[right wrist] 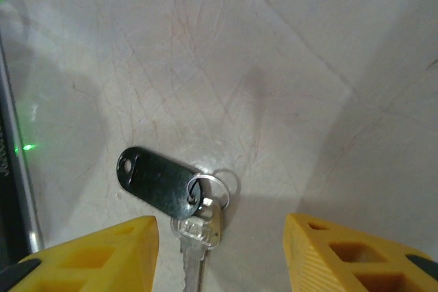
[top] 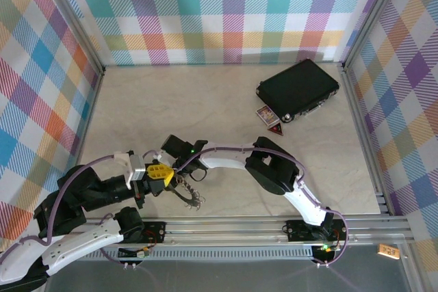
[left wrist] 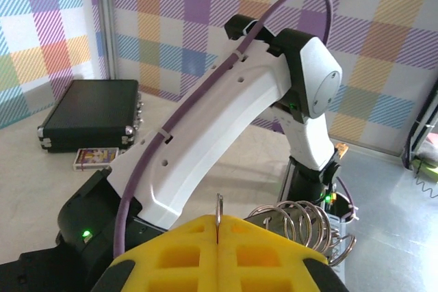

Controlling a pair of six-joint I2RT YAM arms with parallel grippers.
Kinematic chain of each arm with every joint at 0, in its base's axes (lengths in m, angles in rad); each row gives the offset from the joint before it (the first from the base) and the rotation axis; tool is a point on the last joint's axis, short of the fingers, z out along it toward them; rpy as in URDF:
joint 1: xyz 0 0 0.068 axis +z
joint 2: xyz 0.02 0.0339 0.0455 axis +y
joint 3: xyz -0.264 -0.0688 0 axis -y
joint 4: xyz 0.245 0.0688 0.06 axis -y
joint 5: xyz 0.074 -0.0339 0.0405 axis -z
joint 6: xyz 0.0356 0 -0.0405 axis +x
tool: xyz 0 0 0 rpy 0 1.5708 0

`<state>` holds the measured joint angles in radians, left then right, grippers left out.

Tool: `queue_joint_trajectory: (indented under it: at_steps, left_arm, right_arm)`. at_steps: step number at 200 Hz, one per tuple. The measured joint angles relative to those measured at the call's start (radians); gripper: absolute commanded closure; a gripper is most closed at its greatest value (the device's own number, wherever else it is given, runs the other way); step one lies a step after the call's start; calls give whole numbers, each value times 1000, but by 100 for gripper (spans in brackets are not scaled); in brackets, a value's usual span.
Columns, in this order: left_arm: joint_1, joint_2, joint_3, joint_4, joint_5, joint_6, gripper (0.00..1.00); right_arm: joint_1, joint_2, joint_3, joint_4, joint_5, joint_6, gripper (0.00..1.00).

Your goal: Put the keys on the keyring

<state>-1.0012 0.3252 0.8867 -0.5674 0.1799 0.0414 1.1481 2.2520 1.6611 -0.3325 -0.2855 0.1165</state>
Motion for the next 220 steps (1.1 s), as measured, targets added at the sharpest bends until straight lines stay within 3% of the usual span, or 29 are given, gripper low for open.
queue_joint_trajectory:
  at_steps: [58, 129, 177, 220]
  left_arm:
    - [0, -3, -9, 28, 57, 4, 100]
    - [0, -40, -16, 50, 100, 4, 100]
    - [0, -82, -31, 72, 126, 3, 100]
    - [0, -92, -32, 80, 122, 3, 100]
  right_arm:
    - [38, 33, 67, -48, 100, -5, 53]
    - [58, 65, 126, -80, 128, -27, 57]
    - [71, 70, 137, -95, 193, -51, 70]
    - [77, 70, 138, -98, 238, -54, 76]
